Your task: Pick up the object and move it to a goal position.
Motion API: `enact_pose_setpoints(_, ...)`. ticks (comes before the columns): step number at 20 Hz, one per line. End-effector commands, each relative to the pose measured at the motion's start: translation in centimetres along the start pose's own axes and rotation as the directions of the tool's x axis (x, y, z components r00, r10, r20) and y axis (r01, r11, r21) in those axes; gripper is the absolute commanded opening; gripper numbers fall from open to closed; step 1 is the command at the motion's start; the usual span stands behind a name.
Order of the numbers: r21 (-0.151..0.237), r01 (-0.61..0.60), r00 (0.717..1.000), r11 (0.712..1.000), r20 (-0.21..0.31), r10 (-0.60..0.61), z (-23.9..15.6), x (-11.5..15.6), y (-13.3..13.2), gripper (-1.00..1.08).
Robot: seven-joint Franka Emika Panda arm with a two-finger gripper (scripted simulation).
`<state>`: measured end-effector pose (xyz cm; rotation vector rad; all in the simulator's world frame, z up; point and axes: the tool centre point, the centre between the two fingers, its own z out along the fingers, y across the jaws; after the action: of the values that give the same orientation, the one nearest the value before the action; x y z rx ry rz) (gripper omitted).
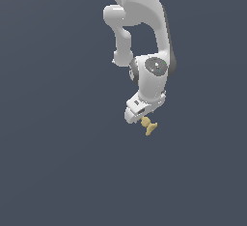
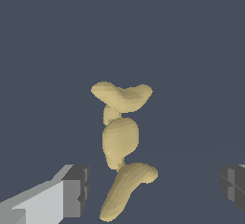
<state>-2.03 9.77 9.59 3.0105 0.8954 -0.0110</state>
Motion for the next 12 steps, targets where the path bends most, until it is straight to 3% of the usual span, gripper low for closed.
enact_pose_setpoints(1, -0.001, 0.04, 0.999, 0.999, -0.004, -0.04, 0.3, 0.3, -0.6, 1.0)
enact_pose_setpoints(12, -0.001, 0.063, 0.998, 0.998, -0.006, -0.063, 1.4, 0.5, -1.0, 1.0)
